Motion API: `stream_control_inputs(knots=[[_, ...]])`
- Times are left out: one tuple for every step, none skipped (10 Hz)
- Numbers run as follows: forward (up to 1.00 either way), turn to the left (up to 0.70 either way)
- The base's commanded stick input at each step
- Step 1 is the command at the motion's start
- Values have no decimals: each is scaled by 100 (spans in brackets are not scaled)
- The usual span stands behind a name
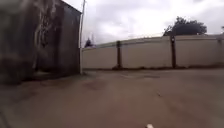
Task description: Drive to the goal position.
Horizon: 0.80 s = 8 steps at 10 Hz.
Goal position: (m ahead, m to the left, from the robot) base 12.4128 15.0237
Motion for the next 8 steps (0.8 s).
stream_control_inputs(knots=[[100, 0], [100, 0], [100, 0], [100, 0], [100, 0], [100, 0], [100, 0], [100, 0]])
